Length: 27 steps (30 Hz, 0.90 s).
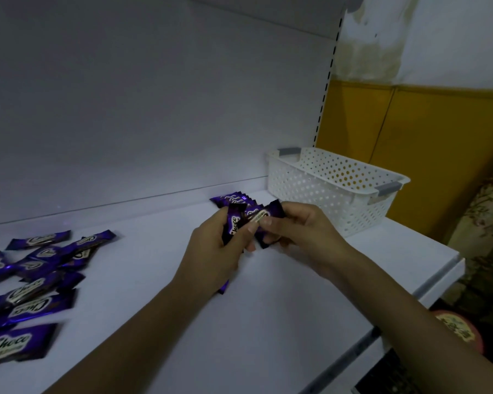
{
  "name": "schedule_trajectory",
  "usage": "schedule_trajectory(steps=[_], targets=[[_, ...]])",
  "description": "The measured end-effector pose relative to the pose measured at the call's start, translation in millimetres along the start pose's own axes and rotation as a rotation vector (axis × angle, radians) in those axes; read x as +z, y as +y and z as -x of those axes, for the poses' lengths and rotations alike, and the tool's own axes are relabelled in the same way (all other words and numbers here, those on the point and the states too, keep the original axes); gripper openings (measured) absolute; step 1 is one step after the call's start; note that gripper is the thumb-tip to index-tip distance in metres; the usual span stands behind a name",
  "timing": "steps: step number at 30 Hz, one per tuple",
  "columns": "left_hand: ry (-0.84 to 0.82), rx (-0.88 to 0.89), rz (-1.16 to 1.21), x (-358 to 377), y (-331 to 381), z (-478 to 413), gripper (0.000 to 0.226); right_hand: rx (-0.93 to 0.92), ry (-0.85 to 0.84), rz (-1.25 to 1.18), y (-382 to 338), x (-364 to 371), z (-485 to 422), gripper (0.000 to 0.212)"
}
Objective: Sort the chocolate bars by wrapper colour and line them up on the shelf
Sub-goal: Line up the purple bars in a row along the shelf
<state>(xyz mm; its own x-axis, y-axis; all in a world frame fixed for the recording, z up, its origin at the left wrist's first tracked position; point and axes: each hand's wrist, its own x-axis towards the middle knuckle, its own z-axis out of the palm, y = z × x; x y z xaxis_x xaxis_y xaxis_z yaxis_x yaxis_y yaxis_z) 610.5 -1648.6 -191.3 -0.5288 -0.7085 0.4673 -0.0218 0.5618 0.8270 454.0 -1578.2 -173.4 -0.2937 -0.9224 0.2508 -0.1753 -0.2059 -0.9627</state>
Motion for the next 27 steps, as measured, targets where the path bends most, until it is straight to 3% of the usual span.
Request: schedule_trajectory(steps=[3,5,7,11,18,21,27], targets=[[-0.008,-0.017,-0.056,-0.1,-0.4,-1.2,0.031,-0.036,0.178,-0.051,-1.2,-7.6,-4.7,0.018],[-0.001,-0.020,-0.093,0.4,-0.5,-1.3,0.034,-0.069,0.284,-0.003,-0.5,-11.4,-6.2,0.013],[0.006,-0.020,-0.110,1.0,-0.3,-1.5,0.034,-0.105,0.352,0.083,4.4,-15.2,-5.8,0.022],[0.016,-0.052,-0.078,2.3,0.5,-1.1,0.034,-0.159,0.441,0.283,10.1,-25.2,-3.6,0.008],[0.029,-0.059,-0.061,-0.1,-0.3,-2.0,0.031,-0.134,0.210,0.224,8.3,-26.1,-1.2,0.012],[0.040,-0.047,-0.050,0.5,0.6,-2.2,0.030,-0.129,0.067,0.381,5.9,-31.1,0.7,0.016],[0.049,-0.049,-0.044,0.1,-0.6,-2.8,0.029,-0.065,0.054,0.721,12.9,-36.0,0.2,0.012]])
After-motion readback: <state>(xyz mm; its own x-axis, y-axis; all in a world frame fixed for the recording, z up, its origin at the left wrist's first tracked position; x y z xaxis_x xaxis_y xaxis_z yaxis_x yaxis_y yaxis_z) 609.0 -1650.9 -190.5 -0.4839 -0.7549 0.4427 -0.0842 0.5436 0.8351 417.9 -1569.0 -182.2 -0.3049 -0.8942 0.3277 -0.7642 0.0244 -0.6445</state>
